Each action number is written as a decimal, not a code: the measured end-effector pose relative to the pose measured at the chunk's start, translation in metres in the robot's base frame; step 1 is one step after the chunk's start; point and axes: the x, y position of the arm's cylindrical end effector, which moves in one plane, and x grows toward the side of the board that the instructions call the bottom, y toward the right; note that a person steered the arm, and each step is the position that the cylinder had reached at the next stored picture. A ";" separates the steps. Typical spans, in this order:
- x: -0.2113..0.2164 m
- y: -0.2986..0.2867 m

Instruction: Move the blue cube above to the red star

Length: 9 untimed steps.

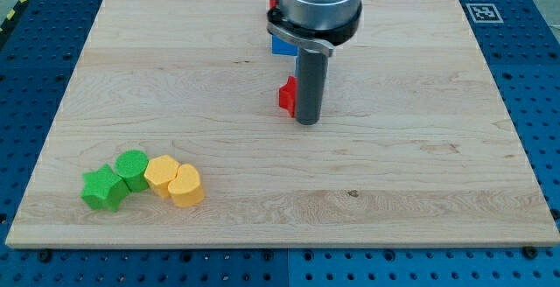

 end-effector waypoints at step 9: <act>-0.085 0.037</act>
